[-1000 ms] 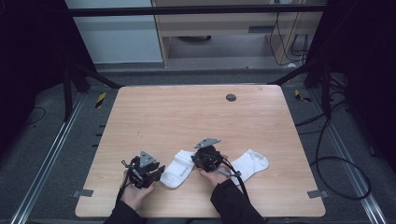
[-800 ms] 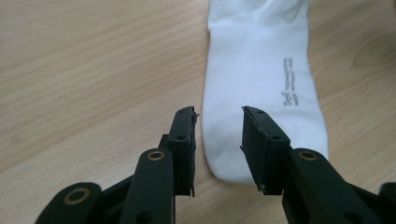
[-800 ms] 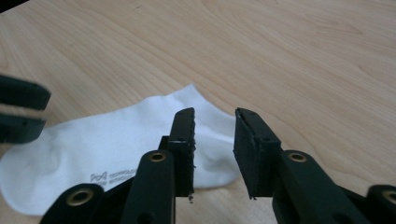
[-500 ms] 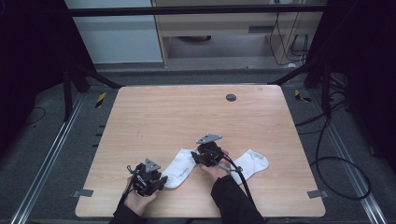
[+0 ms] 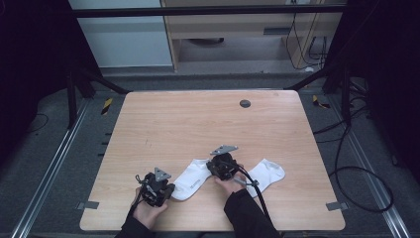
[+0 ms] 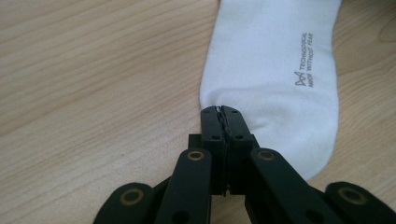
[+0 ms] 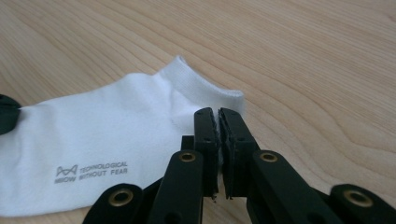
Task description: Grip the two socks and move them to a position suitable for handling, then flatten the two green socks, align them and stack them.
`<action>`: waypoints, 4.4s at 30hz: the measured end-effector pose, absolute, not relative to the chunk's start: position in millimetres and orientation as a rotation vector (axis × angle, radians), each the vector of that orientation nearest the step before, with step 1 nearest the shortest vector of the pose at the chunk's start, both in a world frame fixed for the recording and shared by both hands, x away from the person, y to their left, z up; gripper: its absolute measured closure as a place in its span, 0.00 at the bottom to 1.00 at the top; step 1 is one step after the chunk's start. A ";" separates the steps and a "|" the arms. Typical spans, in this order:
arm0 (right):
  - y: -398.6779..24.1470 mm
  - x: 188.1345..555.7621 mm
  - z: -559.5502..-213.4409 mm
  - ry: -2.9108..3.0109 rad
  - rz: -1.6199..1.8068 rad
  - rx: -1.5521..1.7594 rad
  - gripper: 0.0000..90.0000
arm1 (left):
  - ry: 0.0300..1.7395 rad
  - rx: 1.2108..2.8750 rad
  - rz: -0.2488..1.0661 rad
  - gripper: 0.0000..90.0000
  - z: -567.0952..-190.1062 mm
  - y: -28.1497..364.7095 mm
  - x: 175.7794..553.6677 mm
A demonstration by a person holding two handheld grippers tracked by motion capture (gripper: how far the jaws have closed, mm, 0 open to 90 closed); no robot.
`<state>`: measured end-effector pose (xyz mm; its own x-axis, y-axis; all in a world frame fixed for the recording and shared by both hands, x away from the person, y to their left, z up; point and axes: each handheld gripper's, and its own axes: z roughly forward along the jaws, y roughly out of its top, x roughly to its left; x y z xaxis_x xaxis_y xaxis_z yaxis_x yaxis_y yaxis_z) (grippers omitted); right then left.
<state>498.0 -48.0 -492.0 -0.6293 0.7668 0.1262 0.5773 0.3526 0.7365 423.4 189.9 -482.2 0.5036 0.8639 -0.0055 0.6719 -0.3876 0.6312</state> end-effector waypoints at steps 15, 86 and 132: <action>-56.4 462.5 -504.5 2.326 1.220 1.292 0.92 | 1.241 2.179 0.512 0.99 -477.9 201.2 460.7; -262.8 476.3 -492.0 2.136 0.979 1.335 0.58 | 0.874 2.217 0.358 0.60 -483.5 11.9 426.6; -168.3 418.5 -488.3 2.383 1.054 1.143 0.96 | 0.905 2.353 0.344 0.99 -479.0 121.6 431.6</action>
<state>418.5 -168.3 -488.3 -0.6407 0.7664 0.0466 0.5499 0.4157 0.7245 431.6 121.6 -479.0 0.7355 0.6769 0.0283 0.5250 -0.5959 0.6077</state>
